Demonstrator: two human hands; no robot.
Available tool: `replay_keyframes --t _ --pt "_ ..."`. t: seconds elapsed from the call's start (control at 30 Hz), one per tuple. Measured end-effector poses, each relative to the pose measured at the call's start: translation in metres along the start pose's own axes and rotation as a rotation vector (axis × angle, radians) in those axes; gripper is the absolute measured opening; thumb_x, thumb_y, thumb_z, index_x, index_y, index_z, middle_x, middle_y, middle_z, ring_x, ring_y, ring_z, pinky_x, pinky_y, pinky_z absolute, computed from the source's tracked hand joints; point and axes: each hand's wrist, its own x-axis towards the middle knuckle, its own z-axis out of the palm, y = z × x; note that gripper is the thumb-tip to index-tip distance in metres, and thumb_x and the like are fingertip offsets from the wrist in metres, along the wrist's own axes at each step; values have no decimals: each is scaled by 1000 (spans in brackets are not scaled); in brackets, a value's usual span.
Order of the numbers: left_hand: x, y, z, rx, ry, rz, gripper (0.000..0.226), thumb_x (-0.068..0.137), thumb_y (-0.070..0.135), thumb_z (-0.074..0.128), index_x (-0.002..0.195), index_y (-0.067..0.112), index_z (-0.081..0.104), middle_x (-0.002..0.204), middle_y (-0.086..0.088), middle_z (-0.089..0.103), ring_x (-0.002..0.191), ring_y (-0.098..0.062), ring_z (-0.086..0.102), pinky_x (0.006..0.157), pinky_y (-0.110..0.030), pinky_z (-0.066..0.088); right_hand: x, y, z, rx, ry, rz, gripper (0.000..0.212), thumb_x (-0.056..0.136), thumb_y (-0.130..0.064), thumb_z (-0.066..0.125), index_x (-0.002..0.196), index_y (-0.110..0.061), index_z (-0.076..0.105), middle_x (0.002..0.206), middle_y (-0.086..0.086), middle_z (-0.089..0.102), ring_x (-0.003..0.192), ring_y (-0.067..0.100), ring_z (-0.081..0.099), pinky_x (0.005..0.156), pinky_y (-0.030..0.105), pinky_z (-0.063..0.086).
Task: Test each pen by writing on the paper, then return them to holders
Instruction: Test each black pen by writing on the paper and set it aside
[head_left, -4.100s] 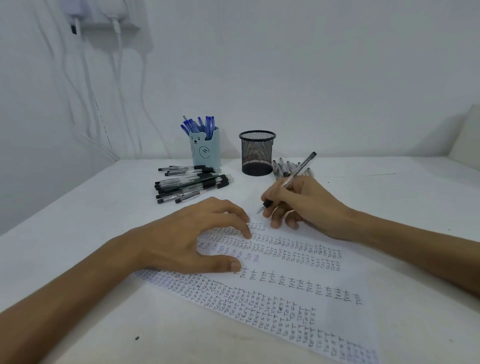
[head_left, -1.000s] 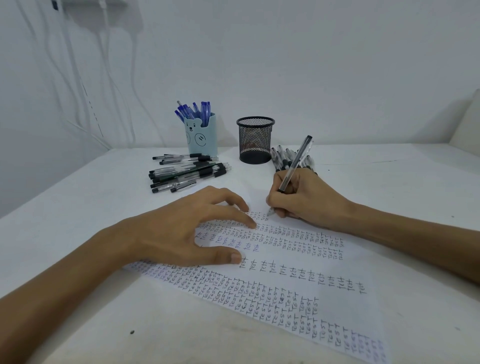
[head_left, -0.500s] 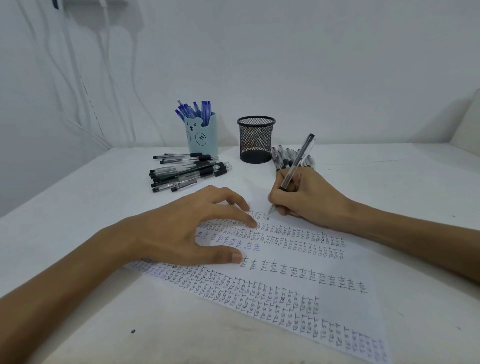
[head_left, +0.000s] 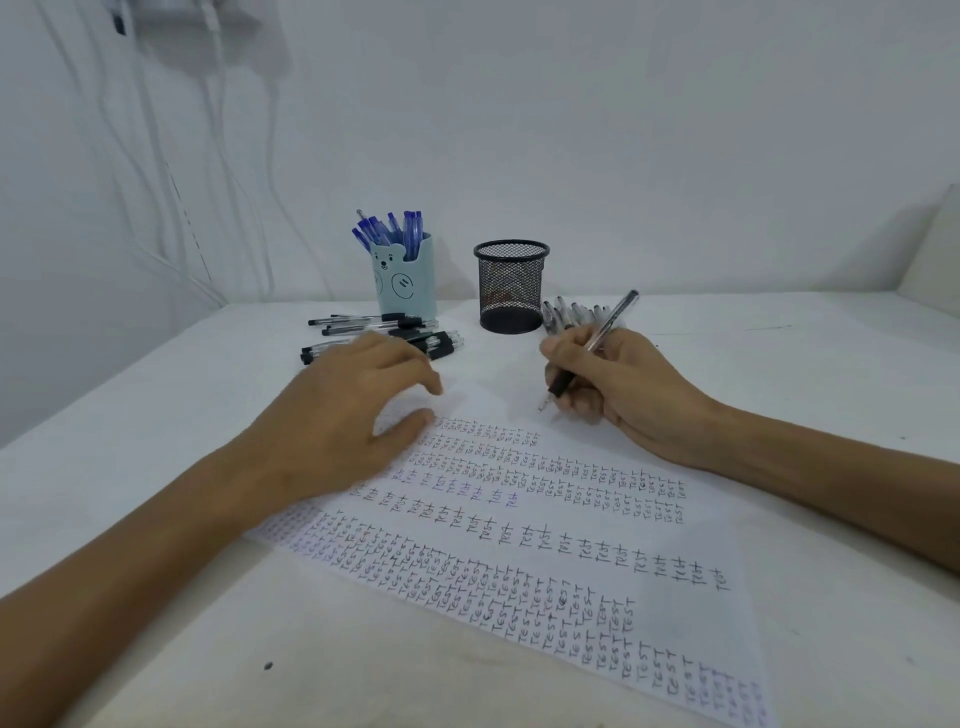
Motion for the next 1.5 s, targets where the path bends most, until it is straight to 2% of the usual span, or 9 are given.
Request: replay_keyframes --t 0.13,0.27,0.47,0.7,0.83,0.97,1.2,1.37,1.5 --pt "-3 -17 2 116 93 -168 18 93 23 71 112 24 70 117 6 68 117 -23 58 84 -40 46 0 -7 4 160 71 82 24 102 -31 58 96 -8 56 79 15 68 55 22 65 48 23 54" --pt "-5 -22 1 147 69 -279 21 94 25 71 115 21 70 119 3 67 112 -24 56 84 -43 48 0 -13 4 332 126 194 44 109 -35 37 89 -3 59 80 22 68 55 29 67 48 27 57" --pt "-7 -24 -1 104 37 -363 15 100 28 64 114 25 70 111 6 63 104 -19 57 80 -40 52 2 -15 -1 261 68 166 46 105 -45 46 90 -7 66 74 14 69 55 21 66 47 21 55" --pt "-5 -27 2 33 71 -369 18 94 12 69 111 17 75 96 5 65 87 -17 59 74 -30 45 48 -29 -37 -646 177 22 54 100 -49 56 74 -2 63 51 5 64 37 13 52 43 24 42" --pt "-4 -20 1 -4 125 -376 17 90 9 70 106 13 76 94 3 64 81 -15 60 74 -27 47 82 -30 -49 -1021 161 -23 52 97 -50 60 82 -1 61 66 15 67 59 21 57 60 29 46" --pt "-1 -14 -2 -60 223 -376 17 86 3 70 96 16 73 88 8 63 75 -1 58 69 -9 38 107 -27 -49 -1201 136 -18 54 95 -45 65 63 -8 42 57 8 53 71 29 54 68 37 49" --pt "0 -9 -6 -145 348 -276 18 88 -5 71 97 11 72 93 3 68 77 -14 66 75 -23 59 116 -23 -42 -1253 230 9 51 99 -48 53 68 -9 46 67 3 43 80 32 53 56 31 34" --pt "3 0 -12 -293 495 -235 15 92 -4 71 103 7 70 97 -2 70 88 -7 67 81 -10 56 96 -32 -19 -1212 270 -284 30 96 -44 56 100 -19 71 87 2 65 84 26 60 74 34 50" --pt "4 8 -16 -363 523 -226 15 93 1 73 106 8 69 98 4 71 92 2 69 82 -10 56 78 -35 12 -1110 -106 -603 34 91 -43 67 117 -22 70 99 -6 68 80 10 61 82 30 53"
